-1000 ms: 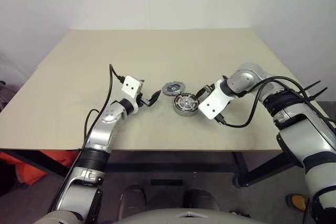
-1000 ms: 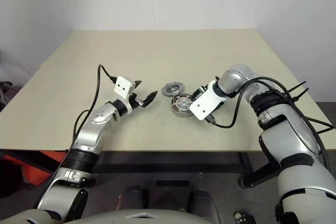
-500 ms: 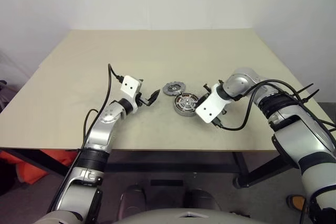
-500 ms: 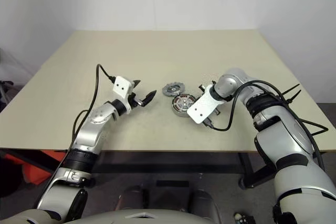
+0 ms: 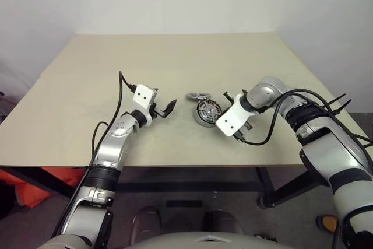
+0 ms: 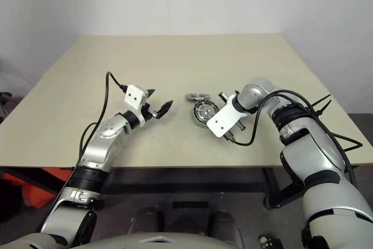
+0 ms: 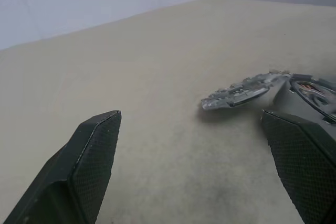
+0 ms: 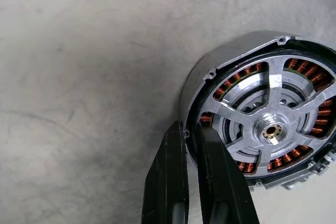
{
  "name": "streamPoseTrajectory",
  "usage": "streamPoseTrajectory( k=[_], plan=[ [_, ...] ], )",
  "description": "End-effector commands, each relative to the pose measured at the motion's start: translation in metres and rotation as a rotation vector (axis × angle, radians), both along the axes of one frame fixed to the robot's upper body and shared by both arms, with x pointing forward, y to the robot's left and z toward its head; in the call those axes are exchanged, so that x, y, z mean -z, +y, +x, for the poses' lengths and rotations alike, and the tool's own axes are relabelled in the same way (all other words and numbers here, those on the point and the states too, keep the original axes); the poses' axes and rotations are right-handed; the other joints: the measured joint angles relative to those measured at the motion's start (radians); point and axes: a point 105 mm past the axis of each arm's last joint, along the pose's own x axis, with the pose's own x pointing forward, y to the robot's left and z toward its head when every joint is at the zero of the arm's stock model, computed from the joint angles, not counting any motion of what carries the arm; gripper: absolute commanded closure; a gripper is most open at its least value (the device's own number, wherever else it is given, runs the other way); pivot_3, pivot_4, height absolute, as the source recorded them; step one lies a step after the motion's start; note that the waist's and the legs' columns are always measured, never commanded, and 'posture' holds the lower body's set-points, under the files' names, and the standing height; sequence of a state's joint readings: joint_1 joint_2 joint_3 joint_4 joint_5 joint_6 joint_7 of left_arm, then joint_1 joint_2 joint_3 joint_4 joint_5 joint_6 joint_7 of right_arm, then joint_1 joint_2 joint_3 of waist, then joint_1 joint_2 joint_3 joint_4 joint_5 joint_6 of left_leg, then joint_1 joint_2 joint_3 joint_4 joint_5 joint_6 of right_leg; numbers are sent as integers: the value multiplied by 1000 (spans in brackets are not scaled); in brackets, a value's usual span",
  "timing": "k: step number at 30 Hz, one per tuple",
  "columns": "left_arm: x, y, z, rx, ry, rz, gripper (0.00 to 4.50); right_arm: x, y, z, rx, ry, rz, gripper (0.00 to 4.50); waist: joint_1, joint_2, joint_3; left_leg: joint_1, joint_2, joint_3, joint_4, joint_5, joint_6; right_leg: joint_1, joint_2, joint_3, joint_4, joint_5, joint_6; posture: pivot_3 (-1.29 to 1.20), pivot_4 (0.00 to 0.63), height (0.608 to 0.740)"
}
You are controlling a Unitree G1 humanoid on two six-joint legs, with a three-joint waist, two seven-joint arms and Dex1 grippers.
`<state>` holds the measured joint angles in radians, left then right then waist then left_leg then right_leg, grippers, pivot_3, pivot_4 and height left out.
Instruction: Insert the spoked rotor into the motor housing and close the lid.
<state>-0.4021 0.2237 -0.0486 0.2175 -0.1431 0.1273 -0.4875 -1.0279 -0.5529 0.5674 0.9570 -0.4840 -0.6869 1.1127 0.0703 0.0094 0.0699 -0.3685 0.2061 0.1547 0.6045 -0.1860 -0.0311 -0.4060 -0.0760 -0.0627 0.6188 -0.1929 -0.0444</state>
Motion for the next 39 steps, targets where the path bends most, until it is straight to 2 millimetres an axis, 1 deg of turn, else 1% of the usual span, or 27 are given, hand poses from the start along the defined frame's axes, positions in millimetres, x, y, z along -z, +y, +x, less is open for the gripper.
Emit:
streamPoseTrajectory(
  k=[1,3,4,8,11,13,19,22,26,28,31,33,36,39],
  plan=[
    [-14,1,0,-5,-59,-6,0,-33,8,14,202,46,241,4492,-1,0,0,0,0,0,0,0,0,-1,0,0,0,0,0,0,0,740],
    [-13,1,-1,-9,-57,-8,0,-36,9,8,256,131,294,4492,1,0,1,-1,0,0,0,0,0,-1,0,0,1,1,-1,0,0,740],
    [-13,1,-2,-9,-57,-8,0,-37,9,6,273,153,306,4492,2,0,1,-1,0,-1,0,0,0,-1,0,0,2,3,-4,0,0,740],
    [-11,3,-3,-15,-54,-9,0,-40,13,-14,408,376,384,4492,7,0,1,-4,1,-1,0,0,0,-2,1,-1,0,3,-6,0,0,740],
    [-10,5,-4,-22,-52,-9,0,-48,32,-29,528,540,484,4492,10,0,1,-8,1,-2,0,0,4,-5,1,0,-2,3,-6,0,0,740],
    [-9,6,-4,-25,-51,-6,0,-54,46,-33,609,616,548,4492,10,0,1,-9,1,-2,0,0,4,-7,1,0,-2,3,-6,0,0,740],
    [-11,11,-6,-41,-53,4,0,-66,76,-26,893,763,684,4492,24,1,1,-8,1,-2,0,2,-2,-9,1,0,1,3,-6,0,0,740],
    [-11,15,-7,-56,-56,8,0,-66,83,-19,1007,794,717,4492,28,1,1,-8,1,-2,0,3,-4,-9,1,0,2,3,-5,0,0,740],
    [-10,22,-11,-85,-54,9,0,-58,87,-7,1158,813,742,4492,30,1,1,-8,1,-3,-2,5,-7,-9,1,0,2,3,-5,0,0,740],
    [-9,25,-13,-98,-52,11,0,-54,90,-4,1193,824,743,4492,30,1,1,-8,1,-3,-3,7,-11,-9,1,0,2,3,-5,0,0,740],
    [-10,28,-16,-112,-53,11,0,-46,95,-2,1229,826,735,4492,29,1,1,-7,0,-3,-6,8,-13,-10,1,0,1,3,-6,0,0,740],
    [-10,30,-18,-122,-53,11,0,-36,96,0,1263,830,725,4492,29,1,1,-7,0,-3,-7,9,-14,-10,1,0,1,2,-6,0,0,740],
    [-9,33,-20,-137,-52,14,0,-20,94,9,1345,823,725,4492,28,1,1,-6,0,-3,-8,9,-14,-9,1,0,1,2,-5,0,0,740],
    [-9,36,-22,-146,-51,16,0,-18,95,15,1388,824,750,4492,29,1,1,-1,0,-3,-8,8,-13,-5,1,0,1,-1,1,0,0,740]
  ],
)
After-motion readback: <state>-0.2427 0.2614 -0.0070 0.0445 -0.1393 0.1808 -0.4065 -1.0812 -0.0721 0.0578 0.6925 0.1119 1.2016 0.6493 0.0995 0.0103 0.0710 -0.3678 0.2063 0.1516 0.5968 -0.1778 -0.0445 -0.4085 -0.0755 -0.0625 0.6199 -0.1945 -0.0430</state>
